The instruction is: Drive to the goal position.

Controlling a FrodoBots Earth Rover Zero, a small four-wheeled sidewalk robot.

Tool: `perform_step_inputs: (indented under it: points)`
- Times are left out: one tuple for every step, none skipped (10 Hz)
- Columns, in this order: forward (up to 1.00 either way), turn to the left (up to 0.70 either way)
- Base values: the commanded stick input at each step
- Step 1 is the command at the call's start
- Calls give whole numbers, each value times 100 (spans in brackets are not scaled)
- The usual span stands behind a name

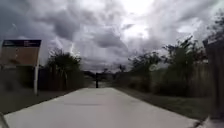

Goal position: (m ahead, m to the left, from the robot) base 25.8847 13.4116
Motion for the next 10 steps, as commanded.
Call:
perform_step_inputs:
  points:
    - [85, 4]
    - [85, 0]
    - [85, 0]
    - [85, 0]
    - [85, 0]
    - [85, 0]
    - [85, 0]
    - [85, 0]
    - [85, 0]
    - [85, 0]
